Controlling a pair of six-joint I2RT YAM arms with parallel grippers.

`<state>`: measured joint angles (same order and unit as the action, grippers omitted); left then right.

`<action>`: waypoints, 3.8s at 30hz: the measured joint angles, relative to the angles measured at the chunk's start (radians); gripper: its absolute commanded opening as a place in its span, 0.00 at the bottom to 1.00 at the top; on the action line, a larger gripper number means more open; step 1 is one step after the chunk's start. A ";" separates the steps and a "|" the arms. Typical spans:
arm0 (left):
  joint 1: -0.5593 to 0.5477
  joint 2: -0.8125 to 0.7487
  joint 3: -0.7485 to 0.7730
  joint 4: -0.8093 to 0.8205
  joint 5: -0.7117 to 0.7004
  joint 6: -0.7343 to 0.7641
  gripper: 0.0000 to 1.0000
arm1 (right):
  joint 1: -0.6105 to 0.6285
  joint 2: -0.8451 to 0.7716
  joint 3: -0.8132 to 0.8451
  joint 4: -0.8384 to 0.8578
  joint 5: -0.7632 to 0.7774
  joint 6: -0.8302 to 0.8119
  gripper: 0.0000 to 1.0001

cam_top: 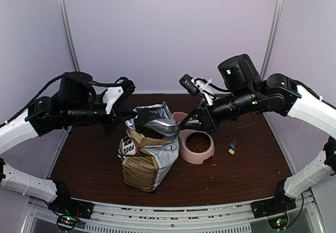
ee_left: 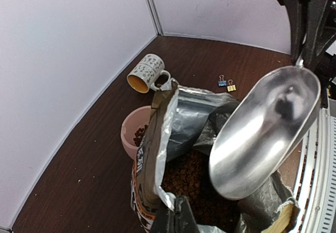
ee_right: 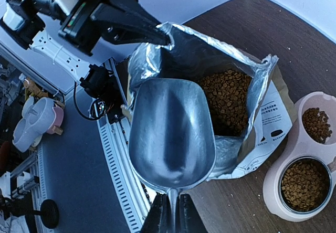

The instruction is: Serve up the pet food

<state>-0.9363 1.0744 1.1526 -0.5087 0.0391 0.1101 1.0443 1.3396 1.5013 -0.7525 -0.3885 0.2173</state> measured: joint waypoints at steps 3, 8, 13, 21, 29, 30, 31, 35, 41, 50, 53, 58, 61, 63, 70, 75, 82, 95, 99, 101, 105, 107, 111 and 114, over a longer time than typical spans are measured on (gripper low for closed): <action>-0.014 0.000 -0.007 0.008 0.001 0.008 0.00 | 0.007 0.092 0.089 -0.035 0.007 0.053 0.00; -0.023 -0.004 -0.022 0.013 -0.018 0.016 0.00 | 0.038 0.218 0.204 -0.071 0.006 0.160 0.00; -0.040 -0.008 -0.035 0.027 -0.021 0.019 0.00 | 0.060 0.370 0.256 -0.071 -0.011 0.309 0.00; -0.053 -0.009 -0.050 0.045 -0.023 0.024 0.00 | 0.076 0.490 0.238 0.021 0.016 0.451 0.00; -0.055 -0.014 -0.071 0.063 -0.037 0.031 0.00 | 0.083 0.521 0.239 0.011 0.256 0.455 0.00; -0.056 -0.014 -0.072 0.066 -0.037 0.032 0.00 | 0.085 0.521 0.239 0.011 0.293 0.453 0.00; -0.057 -0.014 -0.074 0.069 -0.038 0.034 0.00 | 0.088 0.521 0.239 0.012 0.334 0.451 0.00; -0.061 -0.018 -0.079 0.081 -0.038 0.038 0.00 | 0.099 0.517 0.225 0.024 0.470 0.430 0.00; -0.063 -0.031 -0.084 0.081 -0.043 0.040 0.00 | 0.130 0.502 0.181 0.073 0.575 0.332 0.00; -0.066 -0.059 -0.103 0.098 -0.071 0.043 0.00 | 0.164 0.416 0.050 0.202 0.652 0.072 0.00; -0.066 -0.071 -0.115 0.116 -0.088 0.043 0.00 | 0.164 0.390 0.016 0.225 0.647 0.006 0.00; -0.070 -0.092 -0.139 0.140 -0.127 0.042 0.00 | 0.168 0.330 -0.042 0.254 0.615 -0.077 0.00; -0.072 -0.103 -0.152 0.152 -0.153 0.043 0.00 | 0.168 0.285 -0.074 0.258 0.590 -0.103 0.00; -0.074 -0.111 -0.160 0.165 -0.171 0.043 0.00 | 0.166 0.256 -0.095 0.265 0.568 -0.117 0.00; -0.074 -0.123 -0.174 0.176 -0.212 0.045 0.00 | 0.163 0.177 -0.147 0.279 0.504 -0.158 0.00; -0.074 -0.123 -0.177 0.179 -0.222 0.049 0.00 | 0.171 0.143 -0.156 0.278 0.487 -0.196 0.00; -0.074 -0.119 -0.177 0.179 -0.218 0.050 0.00 | 0.248 0.144 -0.142 0.317 0.522 -0.276 0.00; -0.077 -0.118 -0.177 0.175 -0.205 0.057 0.00 | 0.317 0.188 -0.042 0.328 0.609 -0.346 0.00; -0.077 -0.123 -0.180 0.176 -0.206 0.057 0.00 | 0.319 0.153 -0.129 0.413 0.622 -0.337 0.00; -0.077 -0.127 -0.183 0.177 -0.208 0.058 0.00 | 0.320 0.115 -0.210 0.482 0.628 -0.323 0.00; -0.077 -0.137 -0.192 0.179 -0.219 0.064 0.00 | 0.320 0.039 -0.359 0.635 0.657 -0.313 0.00; -0.077 -0.140 -0.193 0.180 -0.224 0.067 0.00 | 0.322 0.021 -0.393 0.687 0.672 -0.311 0.00; -0.077 -0.140 -0.194 0.180 -0.230 0.072 0.00 | 0.330 -0.013 -0.446 0.781 0.694 -0.311 0.00; -0.077 -0.140 -0.194 0.182 -0.237 0.076 0.00 | 0.331 -0.041 -0.474 0.824 0.701 -0.311 0.00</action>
<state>-1.0138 0.9348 0.9588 -0.3267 -0.1982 0.1864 1.3754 1.2984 1.0271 0.0711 0.3126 -0.0937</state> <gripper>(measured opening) 0.014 0.061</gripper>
